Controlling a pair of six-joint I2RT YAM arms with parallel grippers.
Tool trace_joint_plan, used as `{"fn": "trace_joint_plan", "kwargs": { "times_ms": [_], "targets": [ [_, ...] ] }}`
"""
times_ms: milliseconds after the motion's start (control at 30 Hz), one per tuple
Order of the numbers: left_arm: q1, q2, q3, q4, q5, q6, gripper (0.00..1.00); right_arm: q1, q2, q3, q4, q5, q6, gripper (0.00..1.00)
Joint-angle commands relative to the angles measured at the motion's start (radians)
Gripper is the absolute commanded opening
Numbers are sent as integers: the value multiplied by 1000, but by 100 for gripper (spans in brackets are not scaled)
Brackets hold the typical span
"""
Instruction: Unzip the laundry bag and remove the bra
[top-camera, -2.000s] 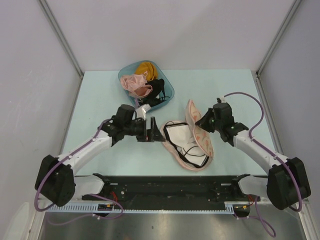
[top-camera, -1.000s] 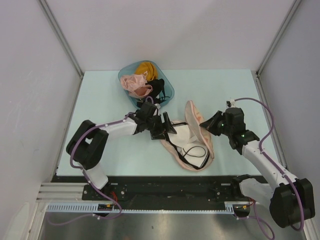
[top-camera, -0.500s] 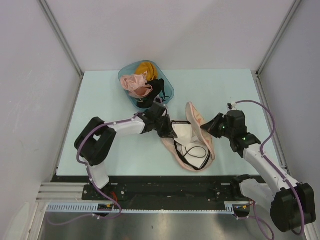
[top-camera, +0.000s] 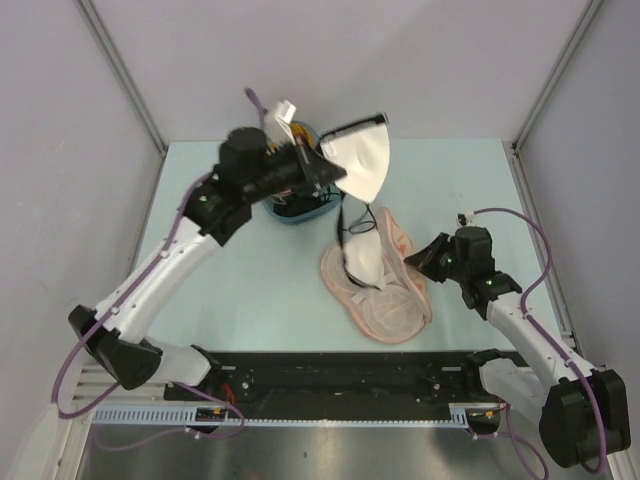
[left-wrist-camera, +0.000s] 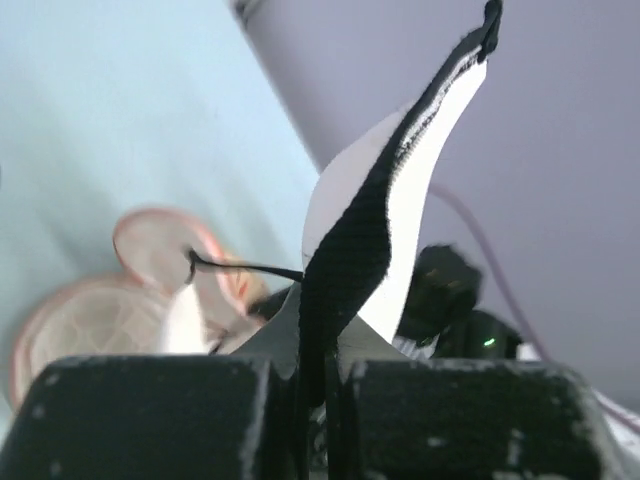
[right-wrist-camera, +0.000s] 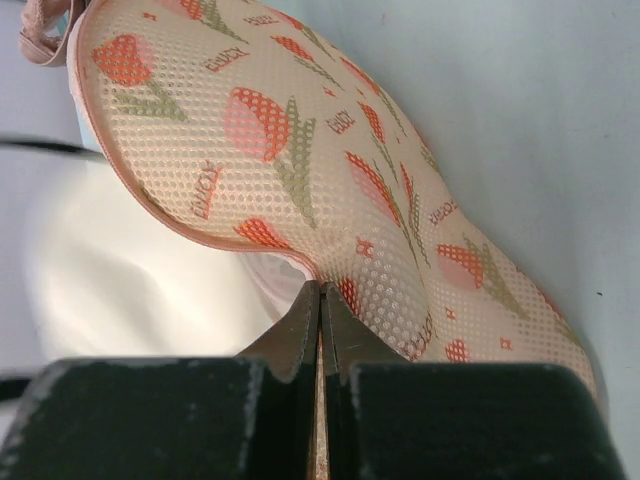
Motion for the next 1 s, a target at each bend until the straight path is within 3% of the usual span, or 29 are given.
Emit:
{"fn": "trace_joint_plan", "kwargs": {
  "times_ms": [0, 367, 500, 967],
  "targets": [
    [96, 14, 219, -127, 23, 89, 1, -6, -19, -8, 26, -10, -7, 0],
    [340, 379, 901, -264, 167, 89, 0, -6, -26, -11, 13, -28, -5, 0],
    [426, 453, 893, -203, 200, 41, 0, -5, -22, -19, 21, -37, -13, 0],
    [431, 652, 886, -123, 125, 58, 0, -9, 70, -26, 89, -34, -22, 0]
  ]
}}
